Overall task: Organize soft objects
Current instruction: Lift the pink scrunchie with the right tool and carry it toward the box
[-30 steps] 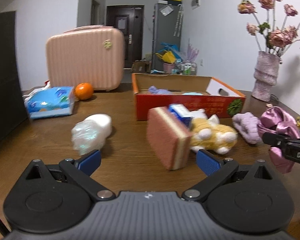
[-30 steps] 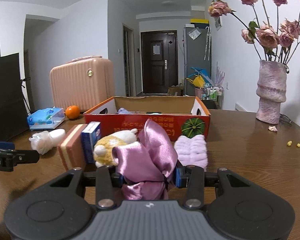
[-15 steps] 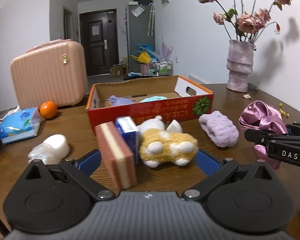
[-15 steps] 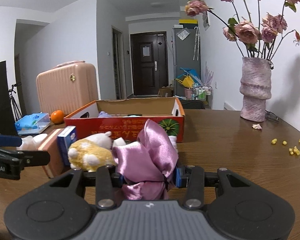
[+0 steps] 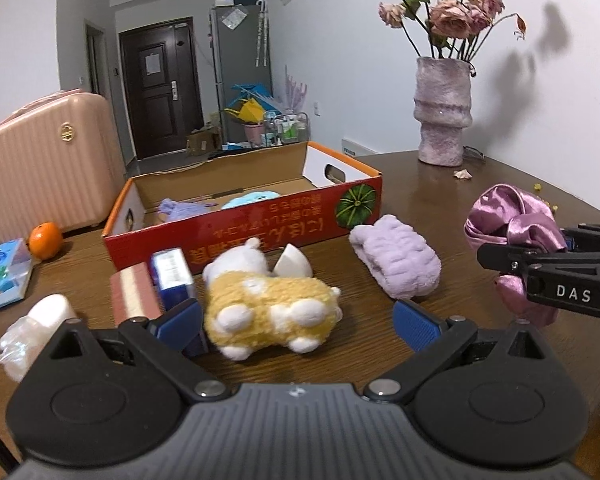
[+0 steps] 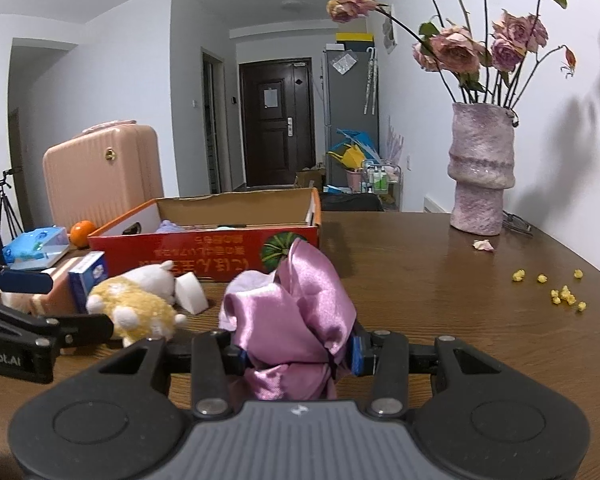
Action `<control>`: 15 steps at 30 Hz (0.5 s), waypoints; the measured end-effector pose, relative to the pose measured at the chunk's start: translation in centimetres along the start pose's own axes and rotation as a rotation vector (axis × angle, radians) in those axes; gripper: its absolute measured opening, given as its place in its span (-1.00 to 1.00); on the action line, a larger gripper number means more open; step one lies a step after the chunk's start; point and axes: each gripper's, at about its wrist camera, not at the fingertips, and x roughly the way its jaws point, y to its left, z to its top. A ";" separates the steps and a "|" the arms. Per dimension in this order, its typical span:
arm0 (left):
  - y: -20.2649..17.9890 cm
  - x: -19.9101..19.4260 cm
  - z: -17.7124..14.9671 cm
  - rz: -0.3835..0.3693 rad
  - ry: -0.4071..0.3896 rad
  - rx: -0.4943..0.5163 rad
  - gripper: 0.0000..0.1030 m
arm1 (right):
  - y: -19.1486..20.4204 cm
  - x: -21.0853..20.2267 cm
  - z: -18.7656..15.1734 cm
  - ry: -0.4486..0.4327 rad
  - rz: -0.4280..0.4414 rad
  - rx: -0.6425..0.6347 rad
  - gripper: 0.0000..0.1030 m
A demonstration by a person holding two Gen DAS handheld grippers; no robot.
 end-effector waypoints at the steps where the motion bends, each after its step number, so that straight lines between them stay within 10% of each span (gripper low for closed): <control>1: -0.1 0.3 0.1 -0.001 0.003 0.002 1.00 | -0.2 0.1 0.0 0.002 -0.004 0.003 -0.18; 15: 0.9 5.5 0.6 0.027 0.083 -0.040 1.00 | -2.0 1.2 -0.2 0.033 -0.040 0.026 -0.17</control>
